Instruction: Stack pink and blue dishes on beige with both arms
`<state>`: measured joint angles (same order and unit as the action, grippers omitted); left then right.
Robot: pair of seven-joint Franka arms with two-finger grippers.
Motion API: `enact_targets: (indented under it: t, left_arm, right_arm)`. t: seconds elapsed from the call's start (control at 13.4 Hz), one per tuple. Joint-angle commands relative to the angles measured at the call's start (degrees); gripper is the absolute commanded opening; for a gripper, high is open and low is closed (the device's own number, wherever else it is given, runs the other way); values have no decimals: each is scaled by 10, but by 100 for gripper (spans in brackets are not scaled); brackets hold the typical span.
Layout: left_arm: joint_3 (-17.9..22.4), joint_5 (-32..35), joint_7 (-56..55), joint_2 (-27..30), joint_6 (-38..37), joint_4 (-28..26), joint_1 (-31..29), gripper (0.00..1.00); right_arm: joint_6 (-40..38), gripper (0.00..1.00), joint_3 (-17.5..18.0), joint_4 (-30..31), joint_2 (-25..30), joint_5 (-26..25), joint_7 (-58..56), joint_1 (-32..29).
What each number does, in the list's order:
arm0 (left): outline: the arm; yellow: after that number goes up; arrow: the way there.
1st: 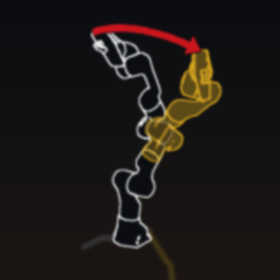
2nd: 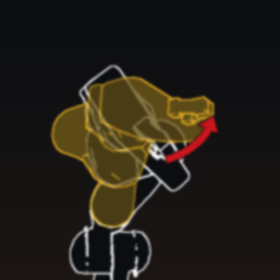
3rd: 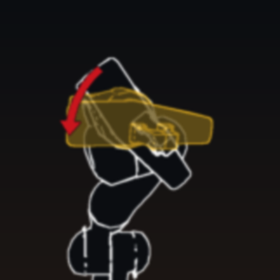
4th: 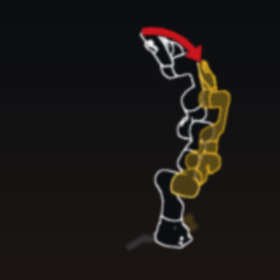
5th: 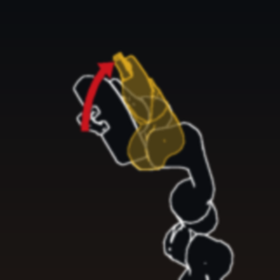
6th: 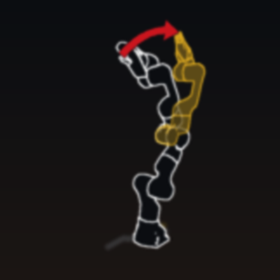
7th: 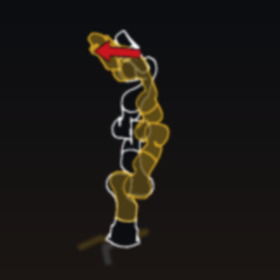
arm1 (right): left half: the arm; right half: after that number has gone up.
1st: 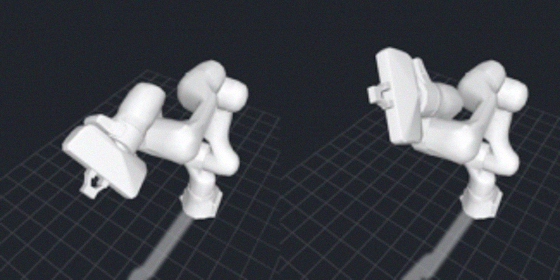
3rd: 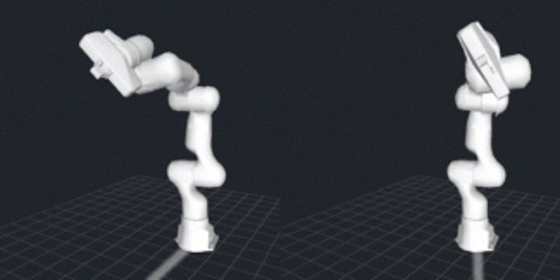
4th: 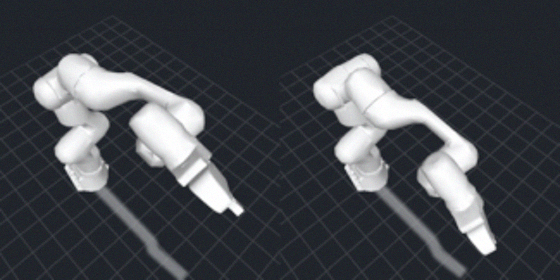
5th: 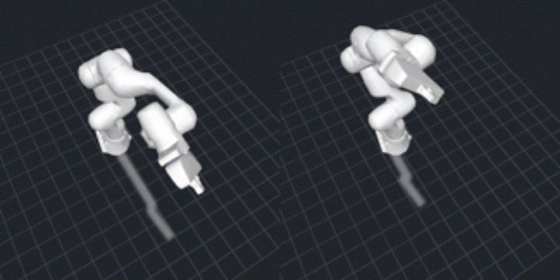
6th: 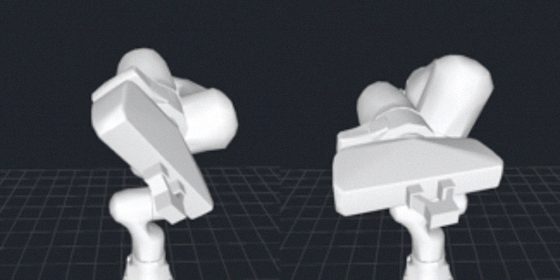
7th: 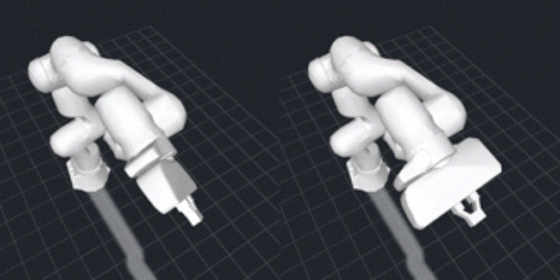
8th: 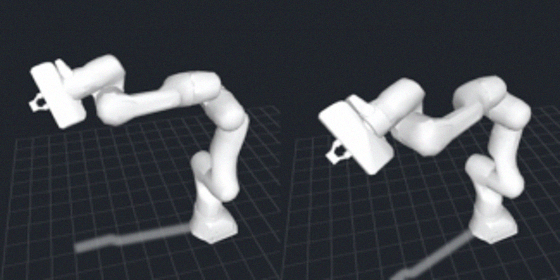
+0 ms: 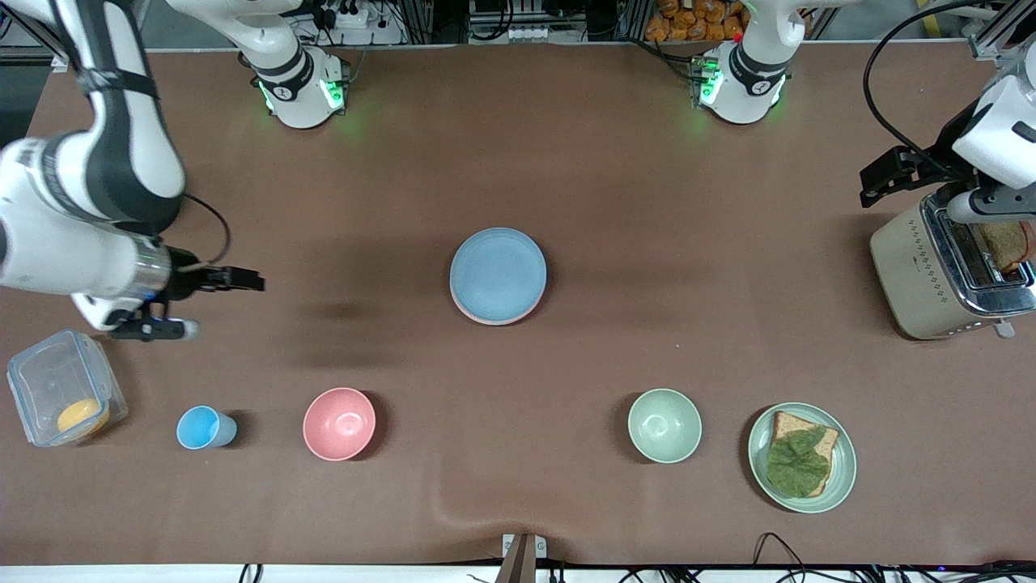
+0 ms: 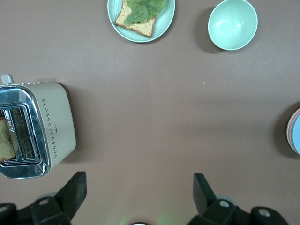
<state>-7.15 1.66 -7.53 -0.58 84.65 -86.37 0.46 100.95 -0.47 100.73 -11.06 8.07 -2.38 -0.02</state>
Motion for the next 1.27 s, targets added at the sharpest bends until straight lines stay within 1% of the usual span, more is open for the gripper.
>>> enact_targets:
  t: [0.0, 0.22, 0.45, 0.67, 0.97, 1.2]
  left_arm:
    - [9, -14, 15, 12, -10, -3, 6, 100]
    - [9, -14, 15, 11, -12, -2, 6, 100]
    - [4, -14, 7, 9, -12, -1, 4, 100]
    - [1, -13, 8, 7, -13, 6, -1, 100]
    - [1, -12, 8, 7, -13, 6, -1, 100]
    - [1, -12, 7, 8, -13, 7, -1, 100]
  right_arm:
    - [-21, 100, 14, 12, 79, -61, -10, -8]
    - [-47, 100, 17, 9, 115, -65, -15, -5]
    - [-104, 100, 14, -46, 124, -65, -37, -8]
    - [-137, 100, 14, -85, 124, -66, -55, -9]
    - [-151, 100, 12, -93, 124, -67, -54, -10]
    - [-151, 100, 13, -93, 124, -82, -52, -10]
